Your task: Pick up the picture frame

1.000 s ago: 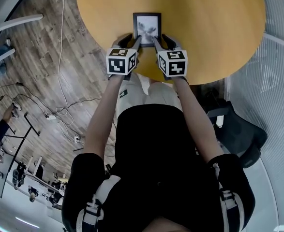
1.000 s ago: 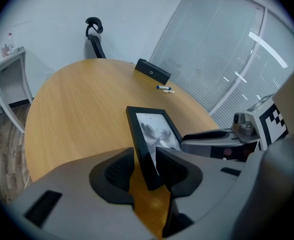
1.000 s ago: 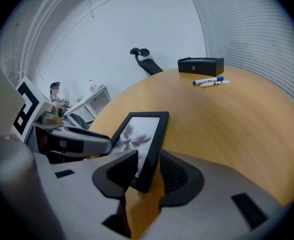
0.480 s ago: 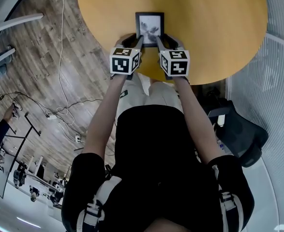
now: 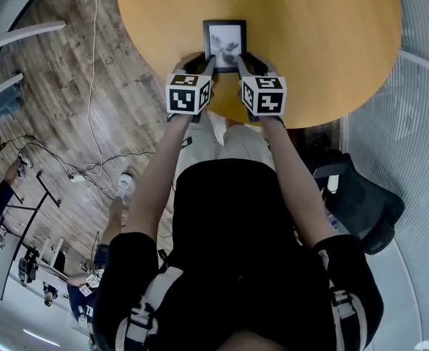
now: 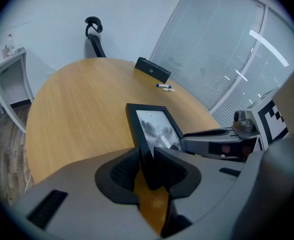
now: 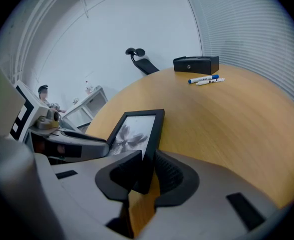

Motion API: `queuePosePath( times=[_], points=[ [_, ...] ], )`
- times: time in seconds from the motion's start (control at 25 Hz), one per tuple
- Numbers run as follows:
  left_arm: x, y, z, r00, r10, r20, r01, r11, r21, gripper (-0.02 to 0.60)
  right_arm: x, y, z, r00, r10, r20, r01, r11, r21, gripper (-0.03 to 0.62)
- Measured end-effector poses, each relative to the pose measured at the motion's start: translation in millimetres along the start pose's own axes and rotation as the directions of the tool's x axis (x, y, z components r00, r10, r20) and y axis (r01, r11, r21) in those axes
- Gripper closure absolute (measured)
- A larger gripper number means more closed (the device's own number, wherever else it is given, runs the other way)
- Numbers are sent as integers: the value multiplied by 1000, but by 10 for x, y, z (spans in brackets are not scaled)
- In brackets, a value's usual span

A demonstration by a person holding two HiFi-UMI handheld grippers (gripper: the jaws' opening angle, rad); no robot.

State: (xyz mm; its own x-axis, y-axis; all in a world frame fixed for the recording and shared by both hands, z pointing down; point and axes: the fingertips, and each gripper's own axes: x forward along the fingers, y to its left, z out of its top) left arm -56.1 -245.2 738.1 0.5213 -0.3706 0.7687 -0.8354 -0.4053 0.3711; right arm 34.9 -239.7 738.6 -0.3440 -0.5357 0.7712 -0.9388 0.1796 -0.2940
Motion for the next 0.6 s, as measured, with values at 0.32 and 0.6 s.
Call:
queuePosePath(
  times=[0.32,0.6],
  points=[
    [-192,-62,205,999,5,49,-5,1000,-6,477,-177,76,255,999,11,39,-10,1000,-24,500],
    [-454,-146,448,991,33,128,-30,999,-24,477,-405,184,565,995,32,97,-24,997,-79,502]
  ],
)
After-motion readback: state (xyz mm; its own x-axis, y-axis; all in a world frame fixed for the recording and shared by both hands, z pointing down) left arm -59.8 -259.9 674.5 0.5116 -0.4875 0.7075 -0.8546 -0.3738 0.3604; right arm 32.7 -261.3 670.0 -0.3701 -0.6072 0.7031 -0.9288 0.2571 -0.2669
